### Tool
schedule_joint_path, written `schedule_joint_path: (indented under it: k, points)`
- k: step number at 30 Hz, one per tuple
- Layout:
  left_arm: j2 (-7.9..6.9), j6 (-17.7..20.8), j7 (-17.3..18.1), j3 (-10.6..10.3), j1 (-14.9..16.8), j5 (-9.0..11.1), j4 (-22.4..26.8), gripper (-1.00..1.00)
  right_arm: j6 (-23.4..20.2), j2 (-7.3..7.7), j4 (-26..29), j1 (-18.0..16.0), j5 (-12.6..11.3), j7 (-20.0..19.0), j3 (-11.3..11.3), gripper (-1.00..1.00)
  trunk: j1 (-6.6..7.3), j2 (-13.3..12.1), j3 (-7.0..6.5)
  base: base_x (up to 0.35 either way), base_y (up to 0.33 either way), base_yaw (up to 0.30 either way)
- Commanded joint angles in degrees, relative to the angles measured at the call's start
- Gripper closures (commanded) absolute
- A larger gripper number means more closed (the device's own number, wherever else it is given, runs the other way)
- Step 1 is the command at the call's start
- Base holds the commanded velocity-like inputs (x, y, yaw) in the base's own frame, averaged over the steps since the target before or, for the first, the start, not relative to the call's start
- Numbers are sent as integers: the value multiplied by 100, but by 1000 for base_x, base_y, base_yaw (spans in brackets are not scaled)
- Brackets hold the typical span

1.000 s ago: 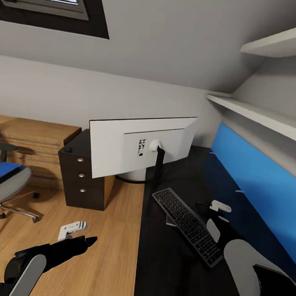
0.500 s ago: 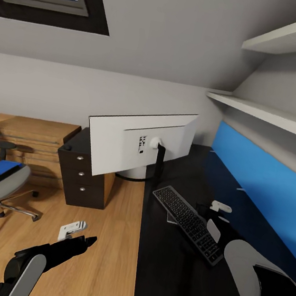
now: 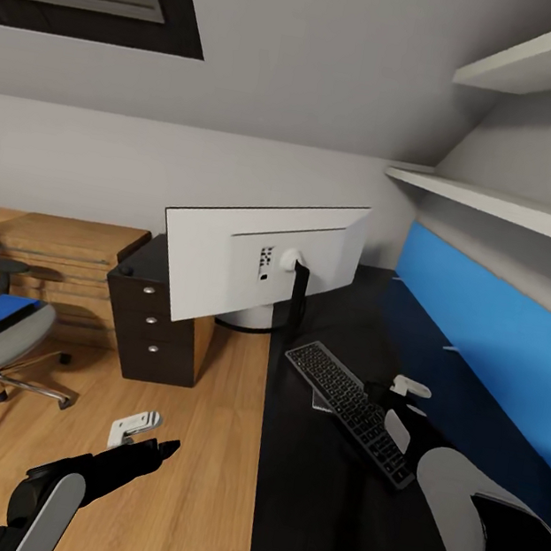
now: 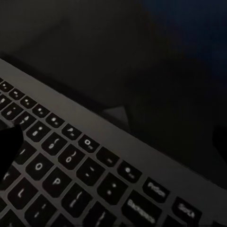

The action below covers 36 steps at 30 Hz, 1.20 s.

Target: In the bedroom, organize the workspace by keeping the computer under the desk, ensuring the monitor is on the desk, placing the keyboard on the desk next to the monitor, placing the mouse on the desk next to the keyboard, moving the folder from the swivel chair onto the desk next to the mouse, stacking the notebook on top of the folder with the pen on top of the notebook, and positioning the swivel chair next to the desk.

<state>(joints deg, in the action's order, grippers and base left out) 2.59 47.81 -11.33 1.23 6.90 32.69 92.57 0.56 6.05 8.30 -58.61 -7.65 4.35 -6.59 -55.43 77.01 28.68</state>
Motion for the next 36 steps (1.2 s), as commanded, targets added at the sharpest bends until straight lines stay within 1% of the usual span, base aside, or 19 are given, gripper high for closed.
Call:
schedule_joint_path:
  k: [1,16,36]
  points:
    - [3,27,-44,8,4,62,6,-100,6,-2,1,-5,-62,5,-2,-100,-23,45,24,0,0,0]
    - [-4,27,-53,9,4,59,-2,-100,5,-25,5,-6,-60,21,-2,-100,-352,647,294,0,0,0]
    - [-4,27,-53,9,4,49,-10,-100,6,5,-11,-4,-45,13,0,-100,-791,1449,653,0,0,0]
